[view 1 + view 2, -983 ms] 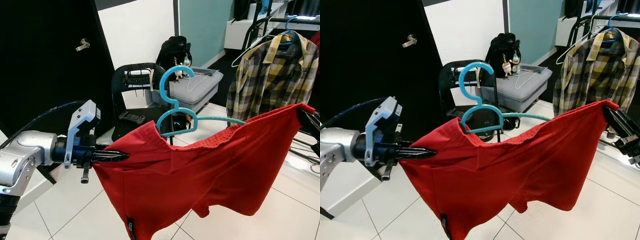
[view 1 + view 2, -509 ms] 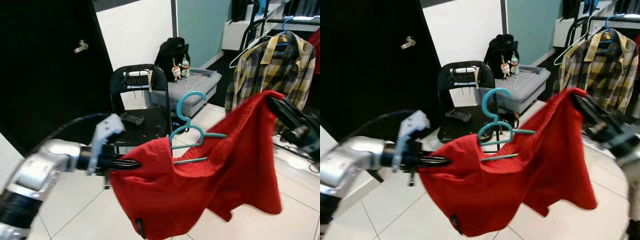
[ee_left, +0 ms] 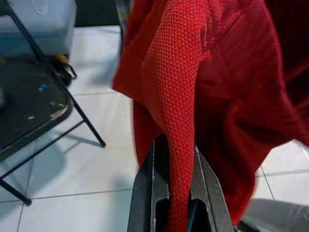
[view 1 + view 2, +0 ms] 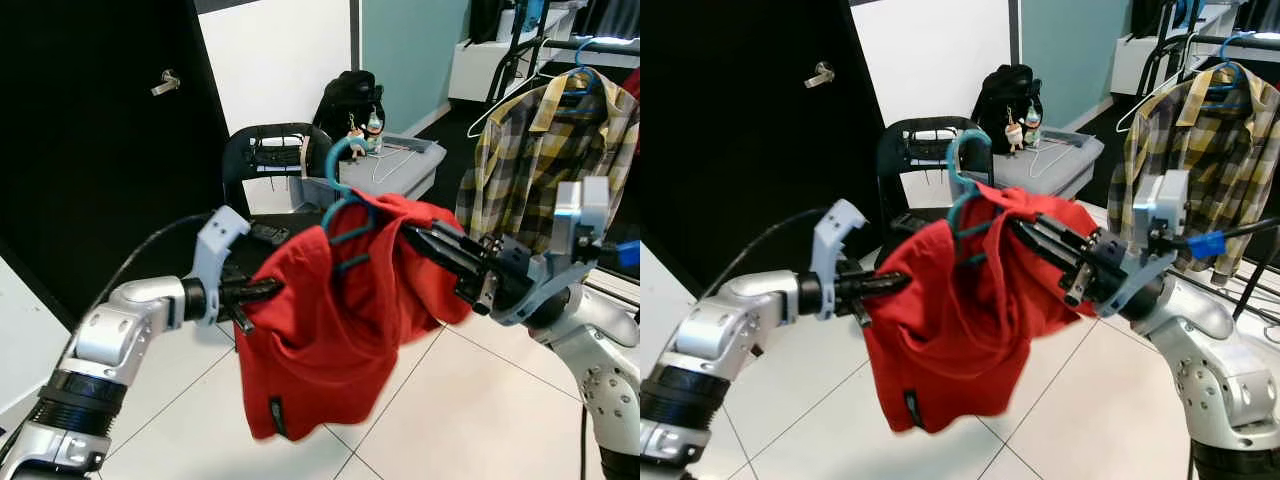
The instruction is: Hang hanger
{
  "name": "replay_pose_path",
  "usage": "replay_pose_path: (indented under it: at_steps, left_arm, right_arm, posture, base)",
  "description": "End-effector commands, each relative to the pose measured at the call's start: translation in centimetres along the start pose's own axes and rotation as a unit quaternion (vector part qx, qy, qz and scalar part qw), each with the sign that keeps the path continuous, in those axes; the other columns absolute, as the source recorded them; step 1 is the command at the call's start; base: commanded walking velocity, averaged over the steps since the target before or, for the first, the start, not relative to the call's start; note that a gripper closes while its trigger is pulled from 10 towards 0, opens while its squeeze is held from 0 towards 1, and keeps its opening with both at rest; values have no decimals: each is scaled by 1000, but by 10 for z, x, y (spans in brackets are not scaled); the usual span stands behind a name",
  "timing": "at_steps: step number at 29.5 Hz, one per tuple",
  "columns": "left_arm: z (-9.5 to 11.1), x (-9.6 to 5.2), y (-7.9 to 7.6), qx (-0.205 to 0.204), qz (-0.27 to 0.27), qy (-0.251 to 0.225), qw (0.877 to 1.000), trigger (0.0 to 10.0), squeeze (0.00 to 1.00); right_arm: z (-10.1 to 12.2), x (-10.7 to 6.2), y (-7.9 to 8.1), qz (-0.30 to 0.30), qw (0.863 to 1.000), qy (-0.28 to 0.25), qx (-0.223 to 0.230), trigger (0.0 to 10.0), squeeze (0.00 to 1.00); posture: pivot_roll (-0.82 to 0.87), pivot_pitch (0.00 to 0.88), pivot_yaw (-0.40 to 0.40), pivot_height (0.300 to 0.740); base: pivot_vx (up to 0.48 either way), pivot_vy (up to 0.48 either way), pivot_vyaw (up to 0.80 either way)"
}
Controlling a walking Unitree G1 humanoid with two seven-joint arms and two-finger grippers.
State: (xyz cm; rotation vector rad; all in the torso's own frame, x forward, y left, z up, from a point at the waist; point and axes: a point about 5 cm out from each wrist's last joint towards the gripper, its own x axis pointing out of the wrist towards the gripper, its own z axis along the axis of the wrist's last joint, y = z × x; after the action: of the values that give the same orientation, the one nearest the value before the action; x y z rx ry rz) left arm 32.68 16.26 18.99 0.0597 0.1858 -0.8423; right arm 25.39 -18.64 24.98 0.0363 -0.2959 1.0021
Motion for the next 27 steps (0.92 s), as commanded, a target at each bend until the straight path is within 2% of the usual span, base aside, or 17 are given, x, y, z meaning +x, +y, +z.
replay_pose_path:
  at_steps: [1, 5, 7, 8, 9, 10, 12, 13, 14, 21, 22, 23, 24, 27]
  left_arm:
    - [8, -5, 7, 2, 16, -26, 1000, 10000, 0]
    - [11, -9, 9, 9, 14, -34, 999, 10000, 0]
    - [14, -12, 10, 14, 14, -39, 999, 10000, 0]
    - [14, -12, 10, 14, 14, -39, 999, 10000, 0]
    - [14, -12, 10, 17, 13, -41, 999, 10000, 0]
    - [15, -11, 8, 20, 7, -42, 999, 10000, 0]
    - [15, -11, 7, 22, 3, -43, 999, 10000, 0]
    - [16, -10, 5, 23, -2, -46, 999, 10000, 0]
    - [17, -9, 4, 25, -6, -49, 998, 10000, 0]
    - [18, -11, 3, 30, -13, -52, 998, 10000, 0]
    - [18, -12, 3, 32, -16, -51, 998, 10000, 0]
    - [18, -12, 3, 32, -16, -51, 998, 10000, 0]
    - [17, -13, 3, 33, -17, -50, 998, 10000, 0]
    - [16, -13, 2, 35, -19, -48, 998, 10000, 0]
  right_arm:
    - [-4, 0, 7, 18, 1000, 24, -2, 0, 0]
    - [-10, -9, 3, -5, 999, 51, -8, 0, 0]
    - [-14, -22, -5, -37, 996, 83, -14, 0, 0]
    - [-14, -22, -5, -37, 996, 83, -14, 0, 0]
    - [-18, -31, -7, -50, 992, 110, -17, 0, 0]
    - [-20, -33, -8, -57, 991, 121, -15, 3686, 0]
    - [-21, -33, -8, -62, 990, 126, -14, 3686, 0]
    - [-22, -33, -8, -62, 990, 128, -13, 9098, 0]
    - [-22, -33, -9, -67, 989, 129, -12, 10000, 0]
    - [-20, -34, -17, -100, 987, 122, -12, 10000, 0]
    - [-19, -33, -17, -96, 989, 116, -5, 10000, 890]
    - [-19, -33, -17, -96, 989, 116, -5, 10000, 890]
    - [-19, -33, -15, -89, 989, 116, 1, 10000, 1000]
    - [-20, -33, -12, -77, 990, 119, 6, 10000, 1000]
  posture:
    - [-91, 0, 74, 740]
    - [-91, 0, 73, 740]
    - [-95, 0, 73, 740]
    - [-95, 0, 73, 740]
    - [-97, 0, 74, 740]
    - [-98, 0, 74, 740]
    - [-98, 0, 74, 740]
    - [-99, 0, 75, 740]
    - [-98, 0, 74, 740]
    - [-96, 0, 75, 740]
    - [-95, 0, 74, 740]
    - [-95, 0, 74, 740]
    - [-95, 0, 74, 740]
    - [-96, 0, 75, 740]
  base:
    - [0, 0, 0]
    - [0, 0, 0]
    - [0, 0, 0]
    - [0, 0, 0]
    - [0, 0, 0]
    - [0, 0, 0]
    - [0, 0, 0]
    - [0, 0, 0]
    - [0, 0, 0]
    - [0, 0, 0]
    - [0, 0, 0]
    - [0, 0, 0]
    - [0, 0, 0]
    - [0, 0, 0]
